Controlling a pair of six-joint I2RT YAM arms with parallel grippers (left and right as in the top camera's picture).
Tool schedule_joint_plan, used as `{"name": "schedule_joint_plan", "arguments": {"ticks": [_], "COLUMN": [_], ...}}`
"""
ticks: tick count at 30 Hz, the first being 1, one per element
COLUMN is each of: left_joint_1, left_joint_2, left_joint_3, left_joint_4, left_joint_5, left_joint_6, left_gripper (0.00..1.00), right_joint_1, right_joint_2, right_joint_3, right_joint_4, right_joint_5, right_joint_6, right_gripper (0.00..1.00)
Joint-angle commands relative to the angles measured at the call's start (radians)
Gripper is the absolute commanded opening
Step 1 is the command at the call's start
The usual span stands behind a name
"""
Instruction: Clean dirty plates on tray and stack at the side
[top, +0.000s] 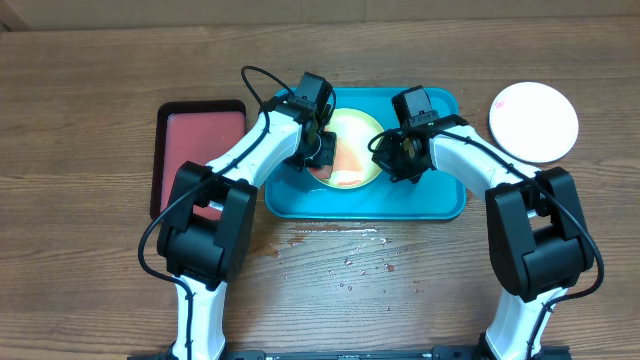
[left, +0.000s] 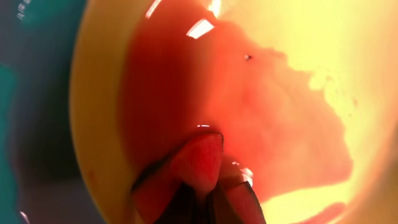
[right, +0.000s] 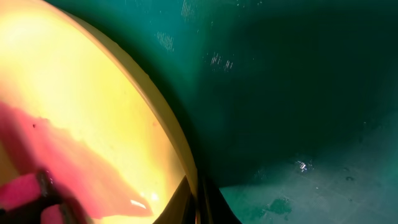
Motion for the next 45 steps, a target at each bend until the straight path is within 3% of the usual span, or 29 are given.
{"name": "schedule_joint_plan", "arguments": {"ticks": [1,5,14,20,24,33,45], "left_joint_1": [-0.008,0.007,0.13,0.313,0.406,0.513,0.513], "left_joint_2": [-0.025,-0.106,-0.348,-0.372,-0.372,-0.372,-0.372], "left_joint_3": [0.035,0.146,0.207,0.206,0.178,-0.02,-0.226], "left_joint_4": [-0.021,-0.027,-0.171,-0.353,-0.383,-0.301,-0.126], "left_joint_5": [0.093,0.044,-0.31,-0.304,-0.303,-0.19,-0.14], "left_joint_6": [0.04,0.058,0.057,0.056,0.061,0.079,0.08], "left_gripper": [0.04,0.04,0.04,0.04,0.04,0.04,0.04], "right_joint_1": [0.001,0.001,0.001,0.001,0.003,0.084,0.341], "right_joint_2": [0.008,0.008,-0.004,-0.084,-0.145,-0.195,-0.195], "right_joint_3": [-0.004,-0.004,0.049,0.136,0.212,0.308,0.307], "right_joint_4": [0.01,0.007,-0.067,-0.19,-0.292,-0.403,-0.385], "right_joint_5": [0.01,0.009,0.027,0.202,0.373,0.729,1.317], "right_joint_6": [0.013,0.013,-0.063,-0.092,-0.111,-0.25,-0.249], "right_gripper": [0.04,0.04,0.04,0.04,0.04,0.04,0.04]}}
